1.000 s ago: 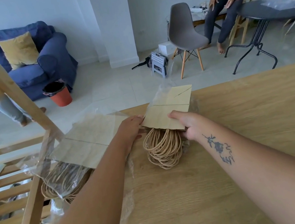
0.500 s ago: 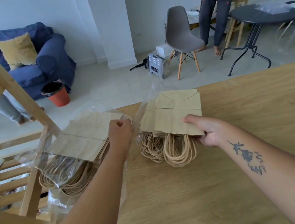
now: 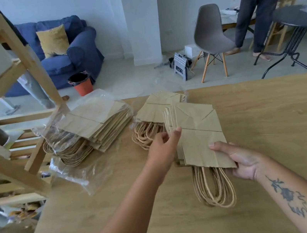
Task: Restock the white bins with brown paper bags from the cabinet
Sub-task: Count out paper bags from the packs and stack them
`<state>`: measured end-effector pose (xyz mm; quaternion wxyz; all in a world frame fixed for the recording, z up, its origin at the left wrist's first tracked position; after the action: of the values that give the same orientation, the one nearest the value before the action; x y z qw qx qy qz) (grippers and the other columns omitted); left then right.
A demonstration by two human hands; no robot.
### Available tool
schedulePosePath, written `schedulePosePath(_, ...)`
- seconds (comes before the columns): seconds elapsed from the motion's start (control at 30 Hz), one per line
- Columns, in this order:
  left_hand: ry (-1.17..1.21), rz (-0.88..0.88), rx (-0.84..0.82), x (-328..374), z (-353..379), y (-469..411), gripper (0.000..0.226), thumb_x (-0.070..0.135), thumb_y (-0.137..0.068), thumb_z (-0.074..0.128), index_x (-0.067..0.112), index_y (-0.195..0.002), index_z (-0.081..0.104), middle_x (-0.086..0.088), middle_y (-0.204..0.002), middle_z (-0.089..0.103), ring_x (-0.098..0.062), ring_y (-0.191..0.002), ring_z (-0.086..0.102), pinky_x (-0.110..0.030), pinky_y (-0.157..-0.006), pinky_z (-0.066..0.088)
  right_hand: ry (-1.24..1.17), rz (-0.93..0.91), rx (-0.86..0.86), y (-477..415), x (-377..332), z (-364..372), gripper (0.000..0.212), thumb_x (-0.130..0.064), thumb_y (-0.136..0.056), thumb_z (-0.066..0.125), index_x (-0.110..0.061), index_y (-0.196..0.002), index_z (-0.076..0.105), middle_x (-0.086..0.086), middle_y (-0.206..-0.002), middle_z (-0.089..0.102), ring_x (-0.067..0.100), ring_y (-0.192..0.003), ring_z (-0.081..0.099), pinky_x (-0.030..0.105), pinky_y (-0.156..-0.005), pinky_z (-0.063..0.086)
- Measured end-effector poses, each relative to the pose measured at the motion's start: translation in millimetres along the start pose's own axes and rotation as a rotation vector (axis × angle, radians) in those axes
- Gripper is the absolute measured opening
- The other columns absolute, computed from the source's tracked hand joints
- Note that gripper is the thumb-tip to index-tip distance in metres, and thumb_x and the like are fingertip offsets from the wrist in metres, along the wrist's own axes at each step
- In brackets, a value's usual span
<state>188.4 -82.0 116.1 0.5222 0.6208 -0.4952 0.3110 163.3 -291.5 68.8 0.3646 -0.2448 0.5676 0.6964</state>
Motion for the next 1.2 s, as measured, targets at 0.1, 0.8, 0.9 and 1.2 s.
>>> schedulePosePath(0.1, 0.117, -0.079, -0.068, -15, 27, 22, 0.083, 0.069, -0.081, 0.061, 0.019, -0.143, 0.041, 0.001, -0.133, 0.058, -0.019, -0.117, 0.059, -0.04, -0.095, 0.053, -0.012, 0.033, -0.024, 16, 21, -14, 0.075, -0.023, -0.061, 0.089, -0.012, -0.128, 0.058, 0.017, -0.116, 0.07, 0.033, -0.107, 0.066, 0.048, -0.094, 0.05)
schedulePosePath(0.8, -0.205, -0.069, 0.17, -129, -48, 77, 0.038, 0.039, -0.097, 0.049, 0.023, -0.132, 0.051, 0.003, -0.124, 0.06, -0.022, -0.111, 0.058, -0.042, -0.094, 0.05, 0.95, -0.237, 0.326, 36, 116, 102, 0.063, -0.052, -0.081, 0.061, -0.021, -0.134, 0.047, 0.003, -0.126, 0.048, 0.025, -0.121, 0.048, 0.041, -0.099, 0.045)
schedulePosePath(0.9, -0.307, 0.073, 0.14, -133, -63, 74, 0.049, 0.056, -0.093, 0.04, 0.023, -0.126, 0.058, 0.005, -0.13, 0.061, -0.024, -0.122, 0.054, -0.046, -0.104, 0.043, 1.238, -0.425, 0.469, 46, 109, 122, 0.076, -0.051, -0.089, 0.053, -0.018, -0.151, 0.026, 0.006, -0.148, 0.032, 0.028, -0.134, 0.033, 0.04, -0.107, 0.035)
schedulePosePath(1.2, -0.47, 0.31, -0.131, -147, -61, 74, 0.059, 0.055, -0.103, 0.02, 0.032, -0.157, 0.017, 0.017, -0.164, 0.008, 0.0, -0.15, -0.006, -0.036, -0.125, 0.003, 1.522, -0.453, 0.34, 27, 118, 137, 0.076, -0.074, -0.083, -0.003, -0.044, -0.153, 0.002, -0.002, -0.164, -0.007, 0.024, -0.15, -0.011, 0.046, -0.122, 0.004)
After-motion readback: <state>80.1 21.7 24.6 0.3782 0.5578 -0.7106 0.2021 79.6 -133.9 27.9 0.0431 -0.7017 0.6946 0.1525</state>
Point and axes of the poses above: each hand's wrist, its own y-axis away from the middle knuckle, its own z-axis out of the palm, x = y × z, the point moved 4 cm from there along -y, towards the middle knuckle
